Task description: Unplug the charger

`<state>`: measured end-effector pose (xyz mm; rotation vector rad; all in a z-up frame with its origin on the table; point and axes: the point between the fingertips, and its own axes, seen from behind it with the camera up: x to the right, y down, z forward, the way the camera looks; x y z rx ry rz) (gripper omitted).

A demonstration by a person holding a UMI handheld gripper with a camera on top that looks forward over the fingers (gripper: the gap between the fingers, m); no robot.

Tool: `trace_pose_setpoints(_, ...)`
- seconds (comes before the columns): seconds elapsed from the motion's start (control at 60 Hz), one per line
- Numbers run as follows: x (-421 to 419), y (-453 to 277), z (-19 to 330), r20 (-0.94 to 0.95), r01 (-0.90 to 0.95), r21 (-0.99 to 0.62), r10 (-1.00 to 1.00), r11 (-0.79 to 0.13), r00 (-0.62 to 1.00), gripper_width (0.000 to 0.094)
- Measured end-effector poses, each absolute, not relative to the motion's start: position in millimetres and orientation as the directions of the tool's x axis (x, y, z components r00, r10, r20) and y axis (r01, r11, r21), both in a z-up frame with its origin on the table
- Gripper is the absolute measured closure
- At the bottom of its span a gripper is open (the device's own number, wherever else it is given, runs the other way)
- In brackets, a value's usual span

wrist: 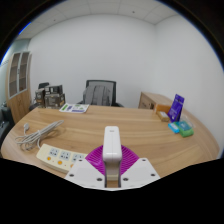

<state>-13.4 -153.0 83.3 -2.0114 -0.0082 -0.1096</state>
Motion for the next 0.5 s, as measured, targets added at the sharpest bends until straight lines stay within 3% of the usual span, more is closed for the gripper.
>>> trace_pose_setpoints(0.083, -16.3, -139.3, 178.3, 0.168, 0.151, -0.956, -0.048, -0.252, 0.985, 0.0793)
trace_pose_setpoints(0.15, -20.5, -134.0, 228.3, 0.128, 0.123, -0.979, -0.024, -0.161, 0.991, 0.0793)
trace_pose_setpoints(0.167, -13.5, -134.9, 256.1, 0.120, 0.115, -0.981, -0.020, -0.153, 0.993, 0.0793)
trace_pose_setpoints(0.317, 25.4, -129.7, 234.4, -0.001, -0.015, -0.982, -0.077, -0.189, 0.997, 0.0789)
trace_pose_setpoints(0.5, 71.4, -141.0, 112.5, -0.079, -0.122, -0.914, -0.124, -0.387, 0.989, 0.0762)
